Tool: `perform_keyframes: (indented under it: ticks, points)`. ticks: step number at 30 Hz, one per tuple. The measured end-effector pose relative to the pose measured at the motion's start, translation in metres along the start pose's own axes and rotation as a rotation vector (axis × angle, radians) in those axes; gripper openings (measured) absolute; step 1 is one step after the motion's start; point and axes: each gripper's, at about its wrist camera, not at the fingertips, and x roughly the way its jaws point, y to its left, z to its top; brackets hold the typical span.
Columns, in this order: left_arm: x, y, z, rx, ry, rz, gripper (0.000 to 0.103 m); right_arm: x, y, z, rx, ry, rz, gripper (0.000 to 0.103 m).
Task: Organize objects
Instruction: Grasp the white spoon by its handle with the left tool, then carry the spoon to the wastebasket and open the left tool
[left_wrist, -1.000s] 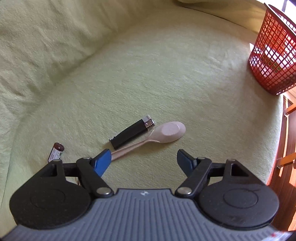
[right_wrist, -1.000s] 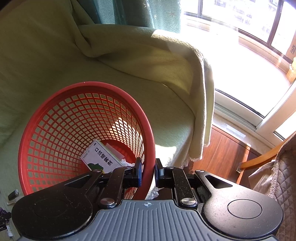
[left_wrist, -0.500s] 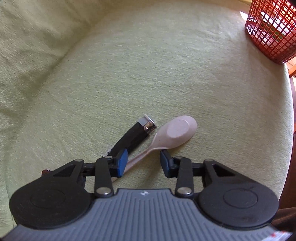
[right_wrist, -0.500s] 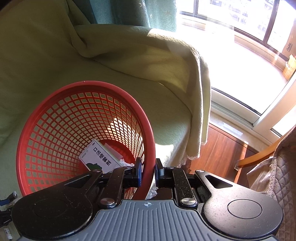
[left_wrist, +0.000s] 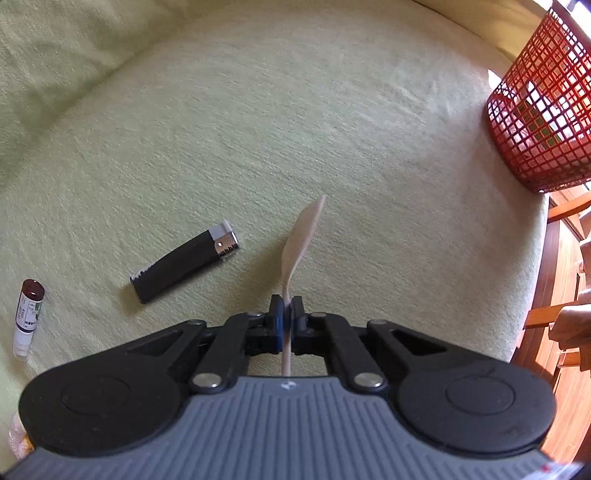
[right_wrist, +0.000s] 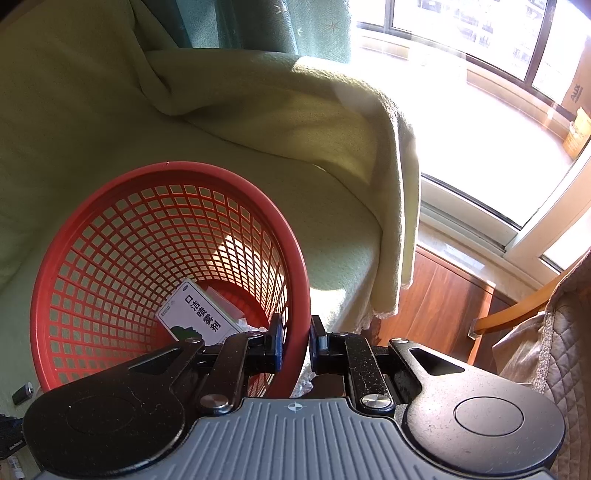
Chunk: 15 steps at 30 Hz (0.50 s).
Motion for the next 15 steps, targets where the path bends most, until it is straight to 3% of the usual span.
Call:
perform_keyframes:
  ticks: [15]
  points:
    - [-0.064, -0.032, 0.036, 0.01, -0.144, -0.023, 0.001, 0.005, -0.001, 0.004, -0.107, 0.047, 0.03, 0.011]
